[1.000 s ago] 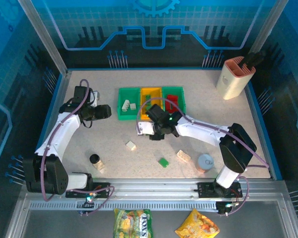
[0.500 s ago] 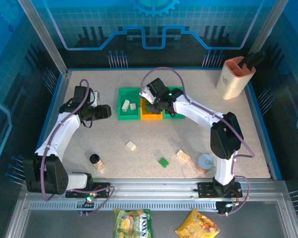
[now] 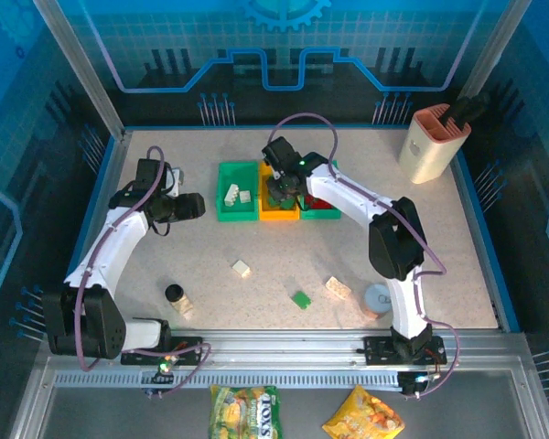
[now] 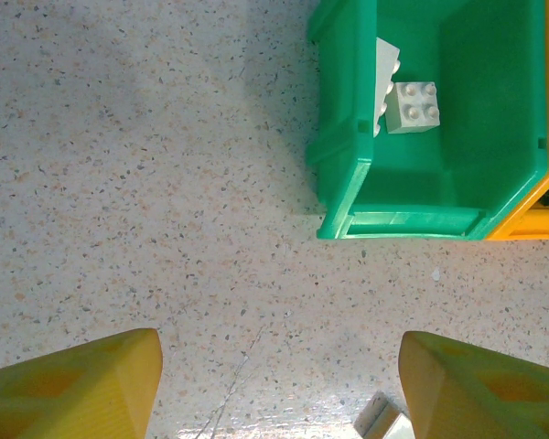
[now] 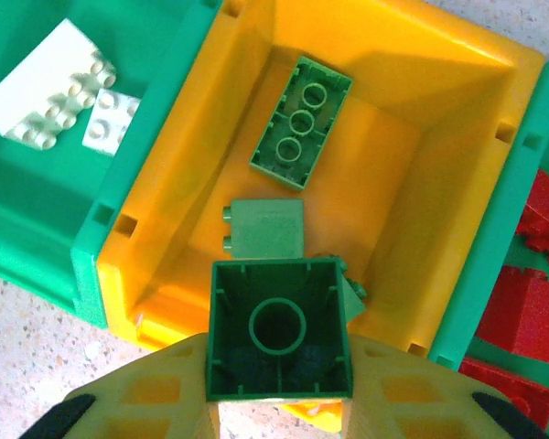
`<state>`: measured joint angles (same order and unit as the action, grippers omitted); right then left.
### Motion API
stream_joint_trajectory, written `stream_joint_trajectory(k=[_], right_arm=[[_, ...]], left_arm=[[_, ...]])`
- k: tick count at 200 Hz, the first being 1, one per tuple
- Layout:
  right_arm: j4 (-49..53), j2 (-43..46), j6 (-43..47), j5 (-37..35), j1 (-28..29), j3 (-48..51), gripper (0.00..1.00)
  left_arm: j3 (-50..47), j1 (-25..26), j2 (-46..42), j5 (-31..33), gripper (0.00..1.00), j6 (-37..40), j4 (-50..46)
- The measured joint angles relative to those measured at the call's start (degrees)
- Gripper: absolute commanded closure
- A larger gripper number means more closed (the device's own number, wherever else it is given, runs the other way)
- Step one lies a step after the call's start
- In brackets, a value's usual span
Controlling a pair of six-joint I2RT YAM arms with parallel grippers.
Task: Sort the legos into containers by color
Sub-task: Place the lego in the container.
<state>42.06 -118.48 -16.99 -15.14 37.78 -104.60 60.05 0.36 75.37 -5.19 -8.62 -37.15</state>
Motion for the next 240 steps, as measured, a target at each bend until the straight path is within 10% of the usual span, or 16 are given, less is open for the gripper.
stream_joint_trajectory(k=[240], right_arm=[[1.97,-18.47,-17.51,-9.42,-1.86,-15.10,0.46]], left_arm=[[0.00,0.00,0.00,-0.02,0.30,0.00,0.00]])
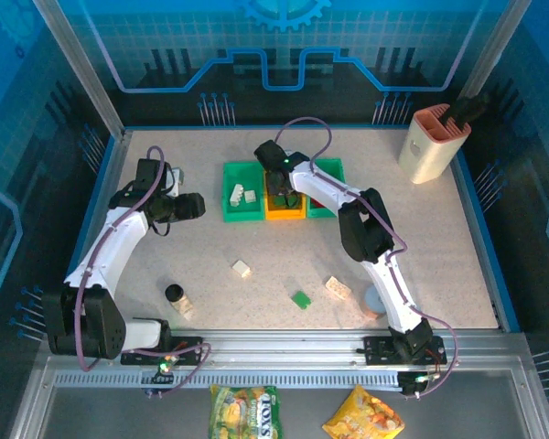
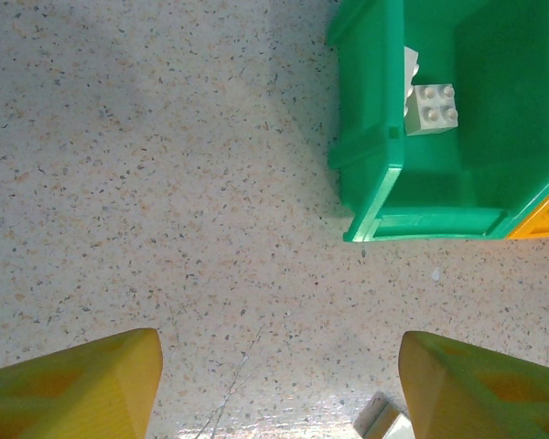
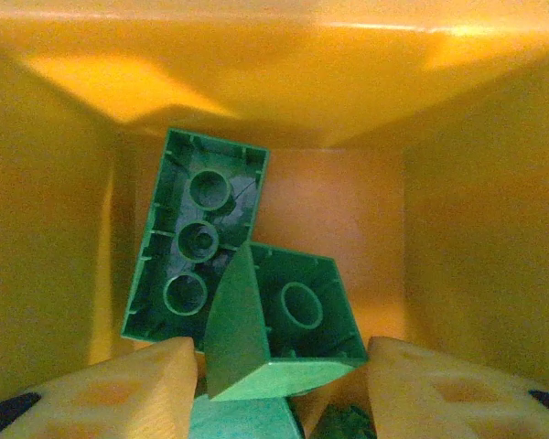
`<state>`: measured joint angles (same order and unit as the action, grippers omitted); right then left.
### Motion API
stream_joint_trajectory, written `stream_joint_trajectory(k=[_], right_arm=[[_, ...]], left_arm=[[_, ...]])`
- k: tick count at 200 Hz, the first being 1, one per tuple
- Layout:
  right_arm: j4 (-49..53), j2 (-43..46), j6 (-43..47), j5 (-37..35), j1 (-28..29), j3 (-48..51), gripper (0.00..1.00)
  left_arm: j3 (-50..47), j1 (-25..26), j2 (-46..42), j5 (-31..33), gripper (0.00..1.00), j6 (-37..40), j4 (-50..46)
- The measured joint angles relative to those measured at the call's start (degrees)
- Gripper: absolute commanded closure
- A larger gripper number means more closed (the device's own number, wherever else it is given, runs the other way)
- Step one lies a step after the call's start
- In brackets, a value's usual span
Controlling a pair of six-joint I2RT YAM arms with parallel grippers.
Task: Sort the legos into containers by color
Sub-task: Place the lego in the container.
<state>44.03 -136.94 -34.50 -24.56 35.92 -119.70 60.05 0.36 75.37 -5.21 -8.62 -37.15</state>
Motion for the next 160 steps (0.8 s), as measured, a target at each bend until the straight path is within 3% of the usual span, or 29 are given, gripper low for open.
stream_joint_trajectory(k=[98,160], right_arm=[[1.46,7.06,3.10,-0.87,0.13,0.00,0.47],[1.36,15.15,10.21,5.92,0.42,8.17,0.47]], left_arm=[[0.00,0.00,0.00,0.00,0.30,0.00,0.00],[-0.02,0.00,-0.02,0.00,0.30,0.00,0.00]])
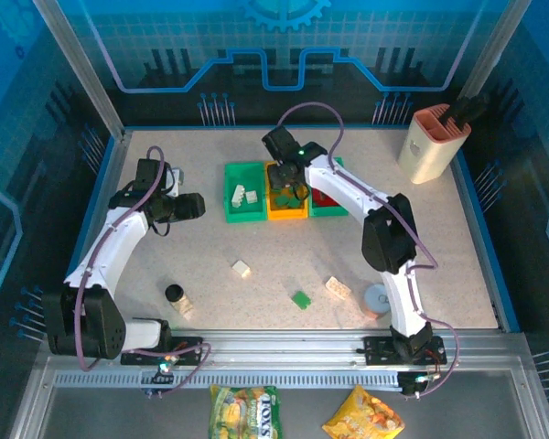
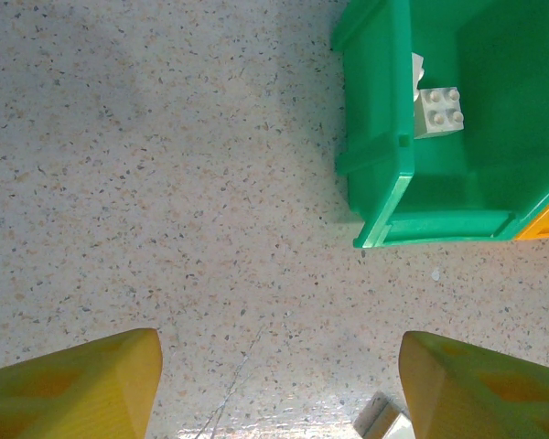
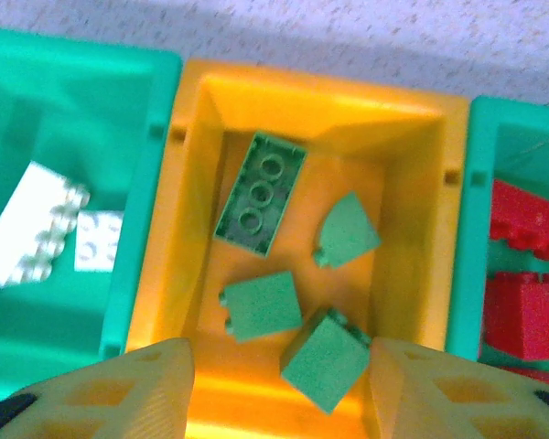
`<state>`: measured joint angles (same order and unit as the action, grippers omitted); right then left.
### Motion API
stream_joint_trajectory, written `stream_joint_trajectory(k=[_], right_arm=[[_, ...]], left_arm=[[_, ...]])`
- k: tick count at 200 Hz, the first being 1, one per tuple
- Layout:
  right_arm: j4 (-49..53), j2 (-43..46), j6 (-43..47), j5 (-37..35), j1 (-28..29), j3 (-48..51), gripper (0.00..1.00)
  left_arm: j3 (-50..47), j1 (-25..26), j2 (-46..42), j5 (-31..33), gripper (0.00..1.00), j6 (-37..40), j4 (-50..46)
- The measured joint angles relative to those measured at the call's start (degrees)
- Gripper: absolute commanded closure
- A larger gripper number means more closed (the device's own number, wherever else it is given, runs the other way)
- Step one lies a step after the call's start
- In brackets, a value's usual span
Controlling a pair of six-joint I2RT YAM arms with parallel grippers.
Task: Sort the legos into containers by color
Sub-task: Place the lego in the container, then pick up the lego from the bottom-center of the table.
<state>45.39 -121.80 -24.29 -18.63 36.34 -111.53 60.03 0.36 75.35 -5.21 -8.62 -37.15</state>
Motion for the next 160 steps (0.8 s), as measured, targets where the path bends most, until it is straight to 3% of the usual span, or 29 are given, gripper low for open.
stream_joint_trajectory(k=[109,160], right_arm=[[1.57,17.57,8.17,10.19,0.02,25.20,0.49],[8.13,21.38,12.48,11.80,0.04,34.58,0.48]], left_arm=[[-0.09,0.00,-0.09,0.00,0.30,0.00,0.00],[-0.09,0.00,-0.09,0.02,0.29,0.00,-0.02]])
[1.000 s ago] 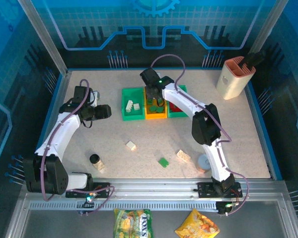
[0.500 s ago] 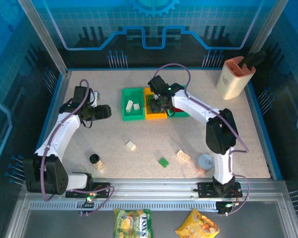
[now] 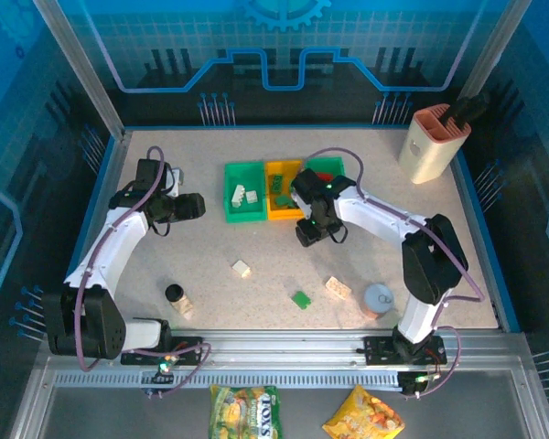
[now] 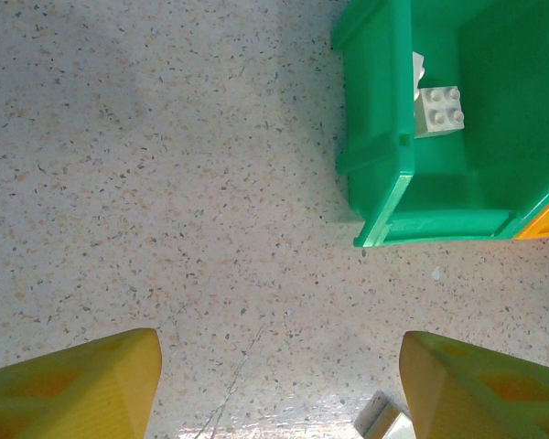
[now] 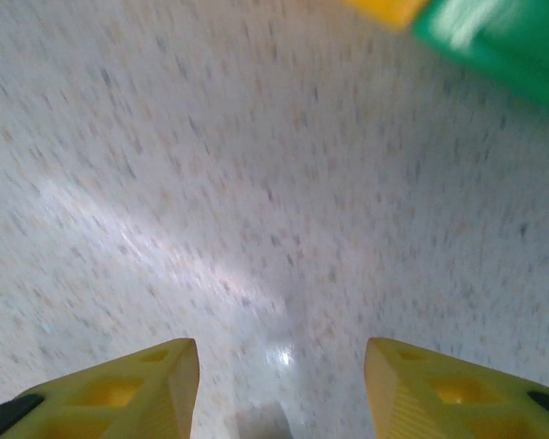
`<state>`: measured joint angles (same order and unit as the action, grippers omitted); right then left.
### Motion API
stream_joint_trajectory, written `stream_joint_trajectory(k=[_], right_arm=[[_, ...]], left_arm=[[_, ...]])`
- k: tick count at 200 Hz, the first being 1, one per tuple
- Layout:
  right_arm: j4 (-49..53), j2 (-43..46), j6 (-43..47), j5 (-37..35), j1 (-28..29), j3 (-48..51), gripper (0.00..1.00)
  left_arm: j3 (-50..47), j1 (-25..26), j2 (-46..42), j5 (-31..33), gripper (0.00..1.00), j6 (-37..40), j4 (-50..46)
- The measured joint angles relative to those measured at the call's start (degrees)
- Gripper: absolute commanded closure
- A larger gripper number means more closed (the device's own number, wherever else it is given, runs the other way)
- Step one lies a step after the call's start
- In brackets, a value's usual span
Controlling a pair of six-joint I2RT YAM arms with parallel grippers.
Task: Sort the legos into containers by color
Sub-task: Pick up the lego from the bottom-center of the table.
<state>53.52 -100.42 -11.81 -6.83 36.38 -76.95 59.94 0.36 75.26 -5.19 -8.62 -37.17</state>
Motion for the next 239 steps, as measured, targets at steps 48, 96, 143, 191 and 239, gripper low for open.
stream_joint_trajectory(k=[48,96,143,191,239], right_arm=[[6.58,3.76,1.68,0.52,0.59,5.03,0.46],[9.94,3.80,1.57,0.87,2.71,7.91,0.45],[10.54,0.11,1.57,0.87,4.52,9.73,0.45],[10.54,-2.75,1.57,0.90,7.21,9.90,0.46],[10.54,-6.14,1.60,0.00,7.98,9.88,0.49]], left_arm=[[0.00,0.00,0.00,0.00,0.29,0.00,0.00],[0.00,0.00,-0.07,0.00,0.29,0.02,0.00],[0.00,0.00,-0.39,0.00,0.29,0.02,0.00],[0.00,0.00,-0.39,0.00,0.29,0.02,0.00],[0.00,0.00,-0.39,0.00,0.29,0.02,0.00]])
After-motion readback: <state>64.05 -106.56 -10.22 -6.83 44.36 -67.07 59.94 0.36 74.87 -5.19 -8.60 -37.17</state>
